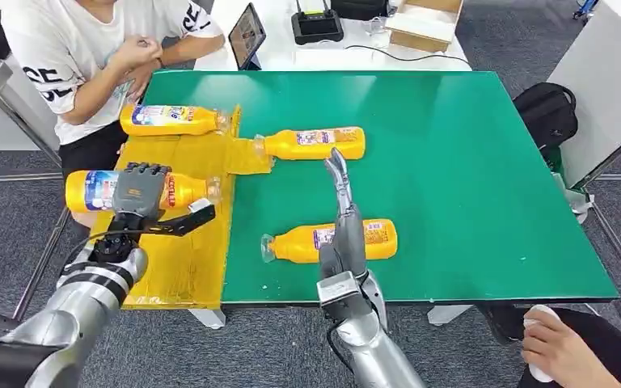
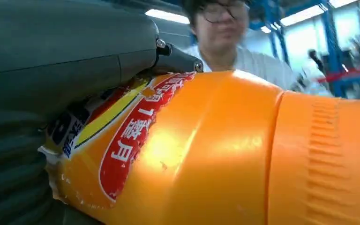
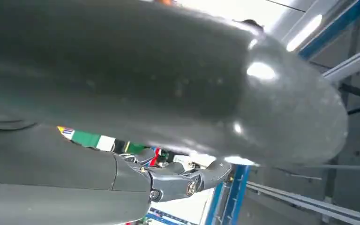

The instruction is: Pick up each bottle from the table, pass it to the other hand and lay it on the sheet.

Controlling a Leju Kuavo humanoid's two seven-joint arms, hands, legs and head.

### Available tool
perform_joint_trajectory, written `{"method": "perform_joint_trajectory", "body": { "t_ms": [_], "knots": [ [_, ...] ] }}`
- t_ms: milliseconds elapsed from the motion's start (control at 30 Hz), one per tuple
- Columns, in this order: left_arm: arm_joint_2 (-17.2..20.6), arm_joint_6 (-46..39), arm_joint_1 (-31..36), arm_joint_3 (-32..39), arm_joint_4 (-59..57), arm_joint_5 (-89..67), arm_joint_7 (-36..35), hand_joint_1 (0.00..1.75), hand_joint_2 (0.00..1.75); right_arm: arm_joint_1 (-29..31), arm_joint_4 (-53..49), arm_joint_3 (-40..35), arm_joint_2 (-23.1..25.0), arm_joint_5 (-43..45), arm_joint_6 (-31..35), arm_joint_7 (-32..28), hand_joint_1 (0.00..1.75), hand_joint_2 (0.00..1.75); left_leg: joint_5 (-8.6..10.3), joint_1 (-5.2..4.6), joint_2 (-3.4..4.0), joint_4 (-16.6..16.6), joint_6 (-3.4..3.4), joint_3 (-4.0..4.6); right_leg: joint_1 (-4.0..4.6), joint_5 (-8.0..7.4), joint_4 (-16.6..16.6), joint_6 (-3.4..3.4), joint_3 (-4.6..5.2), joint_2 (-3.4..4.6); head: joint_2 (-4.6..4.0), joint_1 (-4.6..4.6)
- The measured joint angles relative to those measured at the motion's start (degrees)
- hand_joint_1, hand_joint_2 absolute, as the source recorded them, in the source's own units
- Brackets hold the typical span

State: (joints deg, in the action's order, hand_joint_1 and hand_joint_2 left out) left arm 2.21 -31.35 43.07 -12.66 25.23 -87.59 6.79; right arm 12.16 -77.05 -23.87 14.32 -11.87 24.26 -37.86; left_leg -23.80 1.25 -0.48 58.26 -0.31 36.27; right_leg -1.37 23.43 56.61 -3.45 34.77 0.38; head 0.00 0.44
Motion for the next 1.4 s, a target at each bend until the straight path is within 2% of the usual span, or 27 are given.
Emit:
{"method": "perform_joint_trajectory", "body": {
  "t_ms": [133,367,800,833,867,933,1400],
  "knots": [
    [0.6,6.9,1.2,0.0,-2.5,3.3,1.7,1.75,1.75,-0.1,-0.5,0.0,0.0,0.5,-0.1,0.2,0.0,0.0,0.0,-0.01,0.0,0.0,0.0,0.03,0.0,0.0,0.0,0.0,0.0,0.0,0.0,0.0],
    [1.3,12.1,1.7,2.0,-4.4,7.6,3.1,1.75,1.75,-0.1,-0.8,0.0,0.0,0.9,-0.5,0.5,0.0,0.0,0.0,0.01,0.0,0.0,0.0,0.03,0.01,0.0,0.0,0.0,0.02,0.0,0.0,0.0],
    [1.4,14.5,1.5,5.5,-5.6,10.4,4.1,1.75,1.75,-0.1,-0.8,0.0,0.0,1.0,-1.1,1.3,0.0,0.0,0.0,0.01,-0.01,0.0,0.0,0.04,0.01,0.0,0.0,0.0,0.02,0.0,0.0,0.0],
    [1.4,14.5,1.5,5.6,-5.7,10.4,4.1,0.3,1.75,-0.1,-0.8,0.0,0.0,1.0,-1.1,1.3,0.0,0.0,0.0,0.01,-0.01,0.0,0.0,0.04,0.01,0.0,0.0,0.0,0.02,0.0,0.0,0.0],
    [1.4,14.5,1.4,5.8,-5.8,10.4,4.1,0.07,1.75,-0.1,-0.8,0.0,0.0,1.0,-1.1,1.3,0.0,0.0,0.0,0.01,0.0,0.0,0.0,0.04,0.01,0.0,0.0,0.0,0.02,0.0,0.0,-0.02],
    [1.4,15.4,1.4,6.0,-5.9,10.9,4.2,0.0,1.75,-0.1,-0.8,0.0,0.0,1.0,-1.1,1.5,0.0,0.0,0.0,0.01,0.0,0.0,0.0,0.04,0.01,0.0,0.0,0.0,0.02,0.0,0.0,0.0],
    [1.3,18.7,1.2,9.8,-5.9,15.9,7.7,0.0,1.75,-0.1,0.0,0.1,0.0,1.3,-2.3,2.7,0.0,0.0,0.0,0.01,-0.01,0.0,0.0,0.03,0.01,0.0,0.0,0.0,0.01,0.0,0.0,-0.02]
  ]
}}
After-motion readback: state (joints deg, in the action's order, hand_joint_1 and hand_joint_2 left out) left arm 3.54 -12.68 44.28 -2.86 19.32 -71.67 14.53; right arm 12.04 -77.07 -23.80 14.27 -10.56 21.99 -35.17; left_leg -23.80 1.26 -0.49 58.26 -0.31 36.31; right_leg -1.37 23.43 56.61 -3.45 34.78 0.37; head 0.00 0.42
